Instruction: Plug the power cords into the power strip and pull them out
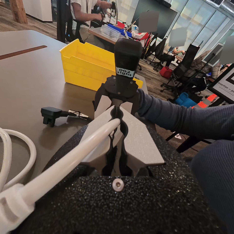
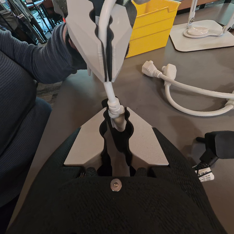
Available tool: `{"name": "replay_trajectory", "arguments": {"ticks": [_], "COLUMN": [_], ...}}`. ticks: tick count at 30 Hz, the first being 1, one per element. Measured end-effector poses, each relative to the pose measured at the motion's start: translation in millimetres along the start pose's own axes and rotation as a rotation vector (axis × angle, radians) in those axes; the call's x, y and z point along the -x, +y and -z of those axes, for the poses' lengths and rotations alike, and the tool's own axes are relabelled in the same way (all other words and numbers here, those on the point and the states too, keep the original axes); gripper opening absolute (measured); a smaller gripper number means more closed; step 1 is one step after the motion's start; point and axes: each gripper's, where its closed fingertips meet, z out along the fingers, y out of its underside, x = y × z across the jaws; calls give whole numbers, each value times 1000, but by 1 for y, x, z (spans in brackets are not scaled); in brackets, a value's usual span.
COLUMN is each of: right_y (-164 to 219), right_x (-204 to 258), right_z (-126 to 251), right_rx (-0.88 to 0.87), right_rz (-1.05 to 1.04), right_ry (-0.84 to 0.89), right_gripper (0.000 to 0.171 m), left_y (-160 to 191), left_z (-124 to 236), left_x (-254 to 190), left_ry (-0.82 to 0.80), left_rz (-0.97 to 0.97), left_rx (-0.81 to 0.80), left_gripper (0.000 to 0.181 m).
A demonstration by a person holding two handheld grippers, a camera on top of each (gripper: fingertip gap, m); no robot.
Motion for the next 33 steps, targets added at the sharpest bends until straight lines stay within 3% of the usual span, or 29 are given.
{"name": "replay_trajectory", "arguments": {"ticks": [10,15,16,20,21,24,27,33], "right_y": [5,7,7,7,7,6,7,25], "right_x": [0,2,2,1,1,1,3,2], "right_z": [-6,-6,-6,-6,-7,-8,-8,-11], "right_rx": [27,35,32,-2,-5,-2,-10,76], "right_rz": [110,130,130,109,109,121,124,143], "right_ry": [46,38,37,21,17,4,-15,-33], "right_gripper": [31,24,24,24,24,24,24,26], "left_y": [12,12,13,74,89,125,129,131], "left_z": [4,2,2,8,10,13,13,13], "left_x": [-3,-5,-3,22,27,39,42,39], "left_ry": [68,37,12,-205,-239,-287,-282,-255], "left_rz": [-12,-69,-86,-272,-314,-356,-283,-282], "left_rx": [49,66,66,357,419,555,531,511], "left_gripper": [0,1,4,67,73,59,43,43]}}
